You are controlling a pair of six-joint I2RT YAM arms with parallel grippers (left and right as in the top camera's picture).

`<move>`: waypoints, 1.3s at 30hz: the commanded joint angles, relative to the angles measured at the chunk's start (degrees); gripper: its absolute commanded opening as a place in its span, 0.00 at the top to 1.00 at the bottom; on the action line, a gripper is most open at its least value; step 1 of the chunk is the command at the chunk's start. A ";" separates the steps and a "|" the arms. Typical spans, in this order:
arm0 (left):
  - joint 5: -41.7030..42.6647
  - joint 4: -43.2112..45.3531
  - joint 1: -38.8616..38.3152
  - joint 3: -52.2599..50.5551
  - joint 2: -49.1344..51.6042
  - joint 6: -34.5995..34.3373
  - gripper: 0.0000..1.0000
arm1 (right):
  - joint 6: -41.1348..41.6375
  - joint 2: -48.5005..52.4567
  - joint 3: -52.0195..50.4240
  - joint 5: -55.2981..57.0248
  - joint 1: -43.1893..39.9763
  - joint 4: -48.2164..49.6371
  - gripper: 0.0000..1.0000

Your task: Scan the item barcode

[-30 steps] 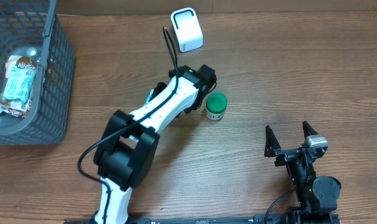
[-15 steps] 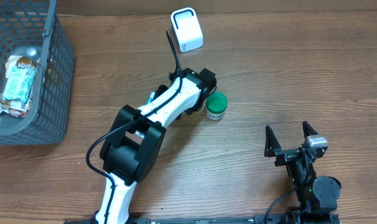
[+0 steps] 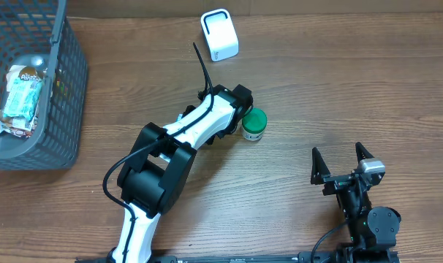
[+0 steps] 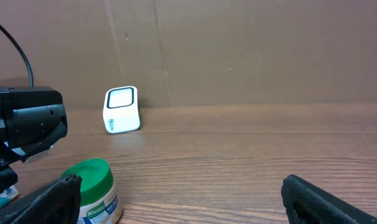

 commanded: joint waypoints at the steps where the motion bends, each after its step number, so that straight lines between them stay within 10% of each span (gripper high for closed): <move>1: 1.14 0.17 -0.07 -0.17 0.90 -1.14 0.66 | -0.07 -0.35 -0.61 -0.11 0.26 0.17 0.00; 15: 8.61 -4.81 1.38 7.37 -1.11 -1.53 0.51 | -0.07 -0.35 -0.61 -0.11 0.26 0.17 0.00; 21: 18.88 -4.83 6.21 9.09 -4.61 1.60 0.06 | -0.07 -0.37 -0.61 -0.11 0.26 0.17 0.00; 28: 39.10 -2.25 13.57 7.50 -4.15 13.14 0.13 | -0.07 -0.37 -0.61 -0.13 0.26 0.17 0.00; 39: 39.50 4.24 14.36 -0.04 -4.15 13.88 0.30 | -0.07 -0.37 -0.61 -0.13 0.26 0.17 0.00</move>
